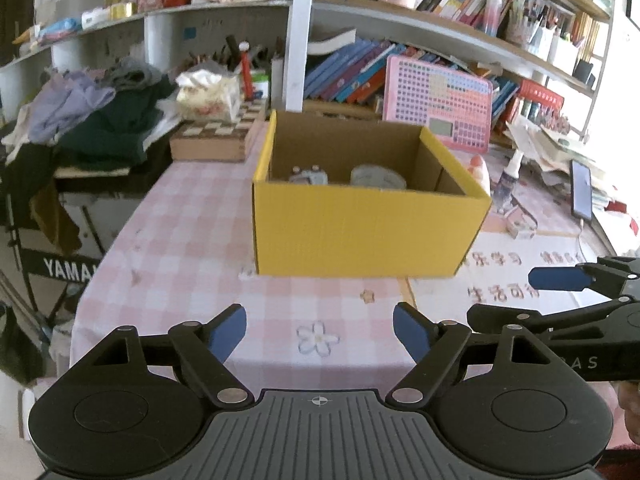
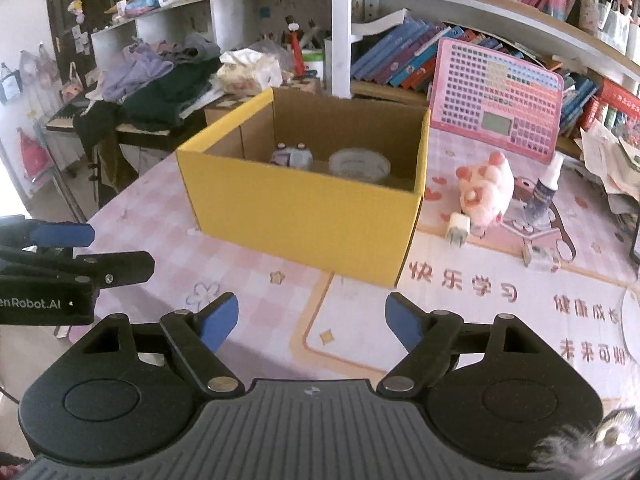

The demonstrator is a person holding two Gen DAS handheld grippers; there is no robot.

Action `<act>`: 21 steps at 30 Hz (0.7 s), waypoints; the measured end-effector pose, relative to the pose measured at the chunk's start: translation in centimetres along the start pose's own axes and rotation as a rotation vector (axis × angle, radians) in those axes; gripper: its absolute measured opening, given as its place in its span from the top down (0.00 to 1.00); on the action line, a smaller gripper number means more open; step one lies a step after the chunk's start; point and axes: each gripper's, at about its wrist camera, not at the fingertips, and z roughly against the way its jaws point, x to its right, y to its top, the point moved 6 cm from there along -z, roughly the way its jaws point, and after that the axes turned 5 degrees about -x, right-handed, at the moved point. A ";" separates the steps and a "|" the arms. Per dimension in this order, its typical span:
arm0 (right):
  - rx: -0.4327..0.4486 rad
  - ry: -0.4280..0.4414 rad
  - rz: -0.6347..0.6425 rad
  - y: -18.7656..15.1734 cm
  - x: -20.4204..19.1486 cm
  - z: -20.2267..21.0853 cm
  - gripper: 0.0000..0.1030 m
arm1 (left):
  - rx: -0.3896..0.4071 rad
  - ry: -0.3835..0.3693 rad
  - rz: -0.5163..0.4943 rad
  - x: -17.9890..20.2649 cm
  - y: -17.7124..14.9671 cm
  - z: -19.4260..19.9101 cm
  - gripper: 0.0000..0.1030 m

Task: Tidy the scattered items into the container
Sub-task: 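Withdraw both tools from the box toward the pink plush pig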

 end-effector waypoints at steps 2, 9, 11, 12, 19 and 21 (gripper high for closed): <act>-0.013 -0.006 0.001 -0.5 -0.3 0.0 0.21 | -0.022 -0.006 0.003 0.2 -0.6 -0.2 0.20; -0.080 -0.022 -0.028 -2.7 -0.6 -0.3 0.20 | -0.098 -0.027 0.028 0.4 -2.3 -1.1 0.20; -0.087 -0.032 -0.034 -3.2 -0.4 -0.1 0.19 | -0.112 -0.037 0.031 0.6 -2.7 -1.3 0.20; -0.092 -0.035 -0.038 -3.4 -0.3 -0.1 0.19 | -0.120 -0.041 0.030 0.8 -2.8 -1.5 0.20; -0.124 -0.063 -0.068 -4.9 0.7 0.2 0.19 | -0.168 -0.075 0.012 2.0 -3.8 -2.4 0.19; -0.136 -0.072 -0.076 -5.4 1.1 0.2 0.19 | -0.182 -0.083 0.004 2.5 -3.9 -2.7 0.19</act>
